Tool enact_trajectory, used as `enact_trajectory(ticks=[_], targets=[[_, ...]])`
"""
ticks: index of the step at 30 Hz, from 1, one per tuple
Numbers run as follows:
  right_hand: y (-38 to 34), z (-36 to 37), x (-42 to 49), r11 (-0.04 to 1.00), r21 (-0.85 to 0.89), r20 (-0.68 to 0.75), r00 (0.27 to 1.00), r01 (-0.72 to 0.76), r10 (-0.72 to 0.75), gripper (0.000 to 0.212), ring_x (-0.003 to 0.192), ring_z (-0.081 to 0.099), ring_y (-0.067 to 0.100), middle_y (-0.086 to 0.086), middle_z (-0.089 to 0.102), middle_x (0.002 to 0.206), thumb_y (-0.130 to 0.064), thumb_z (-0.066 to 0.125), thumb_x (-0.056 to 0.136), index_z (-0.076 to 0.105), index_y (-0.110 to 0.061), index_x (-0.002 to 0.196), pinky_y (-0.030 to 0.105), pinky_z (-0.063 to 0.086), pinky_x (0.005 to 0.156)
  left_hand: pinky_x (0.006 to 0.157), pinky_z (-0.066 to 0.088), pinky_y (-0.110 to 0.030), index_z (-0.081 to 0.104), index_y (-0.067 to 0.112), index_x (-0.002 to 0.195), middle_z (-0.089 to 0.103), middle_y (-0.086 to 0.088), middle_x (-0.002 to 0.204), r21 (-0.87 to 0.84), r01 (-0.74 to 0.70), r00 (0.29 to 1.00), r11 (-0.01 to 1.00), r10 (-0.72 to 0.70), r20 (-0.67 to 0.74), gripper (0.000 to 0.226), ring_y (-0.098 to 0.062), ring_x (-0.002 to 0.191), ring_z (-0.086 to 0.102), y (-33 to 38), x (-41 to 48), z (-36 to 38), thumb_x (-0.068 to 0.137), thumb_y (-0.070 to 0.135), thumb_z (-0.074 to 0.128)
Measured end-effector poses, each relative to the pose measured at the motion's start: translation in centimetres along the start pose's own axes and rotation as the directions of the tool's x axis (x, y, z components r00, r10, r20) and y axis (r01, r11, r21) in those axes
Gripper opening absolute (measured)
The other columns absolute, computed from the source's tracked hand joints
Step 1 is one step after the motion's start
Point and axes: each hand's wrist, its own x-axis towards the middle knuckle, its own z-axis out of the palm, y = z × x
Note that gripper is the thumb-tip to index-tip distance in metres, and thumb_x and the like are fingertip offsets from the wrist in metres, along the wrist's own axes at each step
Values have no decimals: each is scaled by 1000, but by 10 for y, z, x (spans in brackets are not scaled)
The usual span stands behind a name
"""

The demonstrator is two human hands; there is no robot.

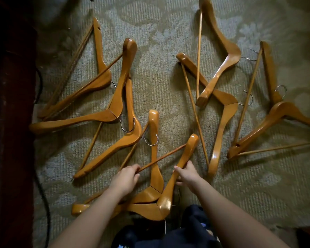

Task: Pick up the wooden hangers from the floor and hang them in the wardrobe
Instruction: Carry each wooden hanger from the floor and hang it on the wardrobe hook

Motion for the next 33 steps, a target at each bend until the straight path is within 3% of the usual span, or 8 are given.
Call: enact_trajectory(ticks=[5,11,18,22,24,27,30,33], targets=[[0,4,-10,997,-44,71,995,69,-65,69,124,48,35,12,42,140,-12,49,95,8,-31,147,52,53,87,78,55,-31,55,26,108,65,3,101,66,-16,994,998,23,-104,15,-15,91,63,-2,-9,-5,94,27,51],[-31,2,-48,927,-182,-23,941,327,-337,45,119,52,25,7,54,127,-17,51,94,37,-12,137,47,45,101,73,56,-31,55,24,108,65,2,95,6,-47,982,999,48,-185,14,-14,83,64,9,-32,-34,94,25,50],[-90,-9,-124,826,-237,-7,849,512,-528,22,101,60,21,2,60,103,-16,53,94,50,-13,115,41,52,91,87,53,-37,50,22,121,62,-3,118,-117,-38,984,992,17,-179,27,-19,106,60,29,-85,-102,94,23,50],[-124,-14,-184,784,-304,32,829,541,-559,33,106,59,19,3,60,113,-14,54,93,48,-13,126,32,51,86,101,46,-39,36,22,138,45,-1,138,-151,-67,979,986,36,-203,47,-19,126,46,46,-139,-148,93,27,51],[-138,-17,-217,727,-390,65,805,565,-590,36,111,57,19,4,59,120,-14,54,93,47,-16,128,38,51,93,110,36,-40,26,24,144,32,2,148,-99,-147,941,984,108,-322,59,-17,136,34,58,-171,-173,92,30,53],[-156,-18,-266,570,-538,183,746,621,-640,31,105,59,14,1,61,115,-15,55,92,49,-19,123,36,50,92,115,21,-39,17,24,145,20,0,153,100,-276,818,956,288,-498,72,-19,142,23,73,-215,-213,87,32,59],[-171,-17,-308,332,-687,289,663,646,-691,19,90,60,14,-1,61,97,-17,55,92,52,-19,110,33,51,82,113,20,-42,23,16,140,21,-8,152,266,-282,653,922,387,-651,79,-26,140,25,79,-250,-252,78,30,70],[-183,-18,-341,206,-745,361,643,635,-676,16,86,61,17,1,61,94,-19,54,92,52,-18,108,37,53,80,109,27,-48,26,19,138,20,-9,147,356,-220,578,908,415,-702,87,-26,135,20,69,-274,-280,69,32,77]])
